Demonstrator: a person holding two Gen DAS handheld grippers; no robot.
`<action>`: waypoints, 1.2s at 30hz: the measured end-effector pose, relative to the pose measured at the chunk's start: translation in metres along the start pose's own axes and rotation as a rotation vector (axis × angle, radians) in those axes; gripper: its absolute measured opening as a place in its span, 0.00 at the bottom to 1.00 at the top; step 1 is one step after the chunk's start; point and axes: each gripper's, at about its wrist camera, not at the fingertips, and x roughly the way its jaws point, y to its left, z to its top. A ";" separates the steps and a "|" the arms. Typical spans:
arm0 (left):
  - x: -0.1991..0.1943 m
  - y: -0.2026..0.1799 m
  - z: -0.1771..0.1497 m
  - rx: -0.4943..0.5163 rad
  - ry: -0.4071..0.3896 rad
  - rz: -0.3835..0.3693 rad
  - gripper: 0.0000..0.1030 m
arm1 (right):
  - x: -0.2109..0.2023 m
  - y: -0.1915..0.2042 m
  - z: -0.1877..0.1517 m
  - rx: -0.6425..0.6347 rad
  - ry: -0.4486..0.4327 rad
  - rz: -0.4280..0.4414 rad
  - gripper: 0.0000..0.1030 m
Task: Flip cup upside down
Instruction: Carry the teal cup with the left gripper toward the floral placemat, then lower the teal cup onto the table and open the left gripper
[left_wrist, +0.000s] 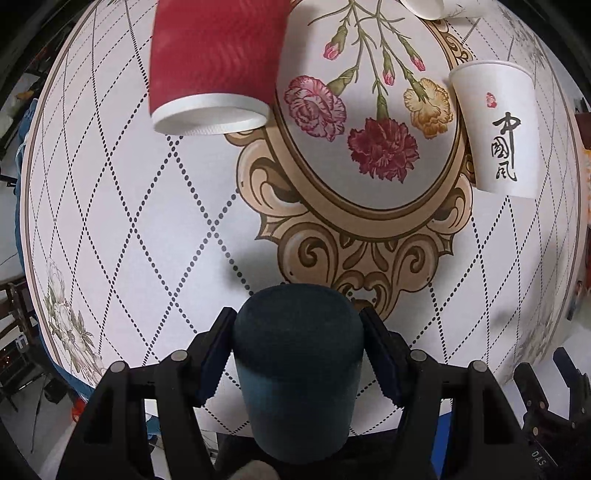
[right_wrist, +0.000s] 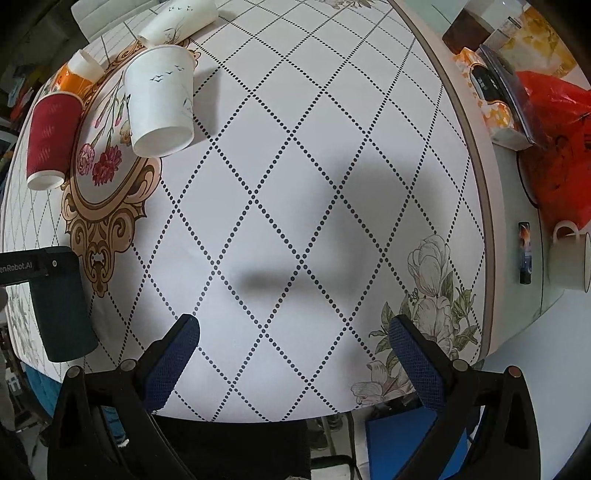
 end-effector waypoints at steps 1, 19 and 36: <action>0.000 0.000 0.001 0.003 -0.004 -0.001 0.66 | -0.001 -0.002 -0.001 0.003 0.000 0.002 1.00; -0.090 0.011 -0.073 0.050 -0.214 0.076 0.84 | -0.077 0.009 -0.028 -0.006 -0.123 0.073 1.00; -0.187 0.038 -0.166 0.046 -0.428 0.045 0.84 | -0.190 0.051 -0.084 -0.057 -0.291 0.148 1.00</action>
